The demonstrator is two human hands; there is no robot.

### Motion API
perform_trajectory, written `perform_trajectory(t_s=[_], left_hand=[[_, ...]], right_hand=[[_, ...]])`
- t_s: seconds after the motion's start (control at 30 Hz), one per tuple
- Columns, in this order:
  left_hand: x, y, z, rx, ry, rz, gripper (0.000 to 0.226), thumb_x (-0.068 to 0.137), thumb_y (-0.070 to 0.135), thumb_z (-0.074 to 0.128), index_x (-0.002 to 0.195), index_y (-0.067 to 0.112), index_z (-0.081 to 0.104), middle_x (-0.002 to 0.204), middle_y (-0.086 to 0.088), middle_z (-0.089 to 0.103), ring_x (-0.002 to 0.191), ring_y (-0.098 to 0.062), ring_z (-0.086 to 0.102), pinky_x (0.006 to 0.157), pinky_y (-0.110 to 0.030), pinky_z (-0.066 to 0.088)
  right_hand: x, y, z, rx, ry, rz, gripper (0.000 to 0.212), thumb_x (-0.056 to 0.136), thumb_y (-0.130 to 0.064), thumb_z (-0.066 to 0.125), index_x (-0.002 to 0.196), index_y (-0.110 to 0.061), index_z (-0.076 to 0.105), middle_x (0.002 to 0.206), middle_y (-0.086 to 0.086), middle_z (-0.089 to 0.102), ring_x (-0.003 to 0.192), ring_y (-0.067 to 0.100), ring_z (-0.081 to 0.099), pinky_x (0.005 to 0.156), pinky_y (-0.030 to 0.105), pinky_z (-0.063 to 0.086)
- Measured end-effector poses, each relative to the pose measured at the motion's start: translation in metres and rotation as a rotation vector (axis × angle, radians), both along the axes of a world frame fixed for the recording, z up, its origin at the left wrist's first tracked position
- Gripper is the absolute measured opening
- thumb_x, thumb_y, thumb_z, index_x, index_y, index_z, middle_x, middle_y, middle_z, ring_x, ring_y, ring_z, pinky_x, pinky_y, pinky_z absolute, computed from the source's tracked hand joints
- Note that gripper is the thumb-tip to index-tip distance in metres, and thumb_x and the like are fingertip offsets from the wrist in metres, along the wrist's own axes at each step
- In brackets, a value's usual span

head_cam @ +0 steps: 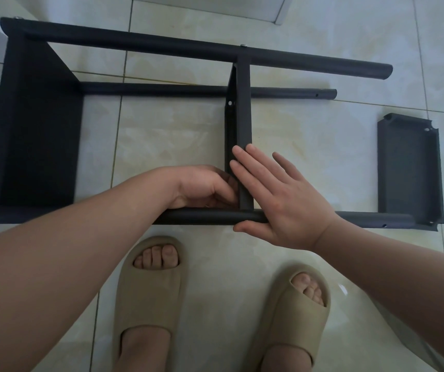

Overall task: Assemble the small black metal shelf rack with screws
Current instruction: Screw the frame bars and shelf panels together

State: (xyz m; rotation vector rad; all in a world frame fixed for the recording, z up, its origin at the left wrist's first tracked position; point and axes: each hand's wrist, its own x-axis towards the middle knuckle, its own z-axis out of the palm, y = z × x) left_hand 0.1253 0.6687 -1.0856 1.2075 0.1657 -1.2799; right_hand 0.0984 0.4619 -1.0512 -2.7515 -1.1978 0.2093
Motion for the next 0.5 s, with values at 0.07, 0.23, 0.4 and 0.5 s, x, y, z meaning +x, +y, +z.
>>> perform_trajectory(t_s=[0.07,0.23,0.4,0.5], left_hand=[[0.0,0.0003,0.0005,0.002,-0.016,-0.01,0.041,0.086,-0.008,0.051,0.064,0.019,0.073,0.064,-0.003,0.066,0.057,-0.013,0.066,0.053,-0.02,0.051],[-0.0012,-0.0016,0.0034,0.098,-0.059,-0.057,0.017,0.072,0.009,0.062,0.087,0.004,0.065,0.074,-0.009,0.068,0.067,-0.019,0.068,0.058,-0.024,0.052],[-0.0003,-0.0003,0.0033,0.076,-0.025,-0.015,0.015,0.087,-0.01,0.053,0.089,0.002,0.061,0.078,-0.015,0.061,0.071,-0.023,0.064,0.06,-0.026,0.052],[0.001,-0.0005,0.0039,0.056,-0.001,-0.016,0.022,0.089,-0.008,0.053,0.08,0.006,0.067,0.072,-0.01,0.067,0.062,-0.016,0.068,0.055,-0.022,0.053]], right_hand=[[-0.0001,-0.0002,-0.0004,0.003,-0.002,-0.001,0.093,0.094,-0.072,0.04,0.157,-0.005,0.031,0.167,0.01,0.019,0.156,0.027,0.015,0.12,0.056,0.027],[-0.0001,-0.0004,-0.0016,0.002,-0.011,0.002,0.093,0.094,-0.073,0.04,0.157,-0.005,0.03,0.168,0.01,0.019,0.156,0.027,0.014,0.12,0.056,0.027],[0.0,-0.0006,-0.0024,0.0,-0.035,0.002,0.095,0.095,-0.073,0.039,0.157,-0.002,0.028,0.167,0.013,0.017,0.156,0.028,0.014,0.121,0.054,0.026],[-0.0003,-0.0005,-0.0026,0.002,-0.043,-0.013,0.098,0.094,-0.073,0.038,0.157,0.001,0.025,0.167,0.017,0.016,0.156,0.03,0.014,0.122,0.054,0.024]])
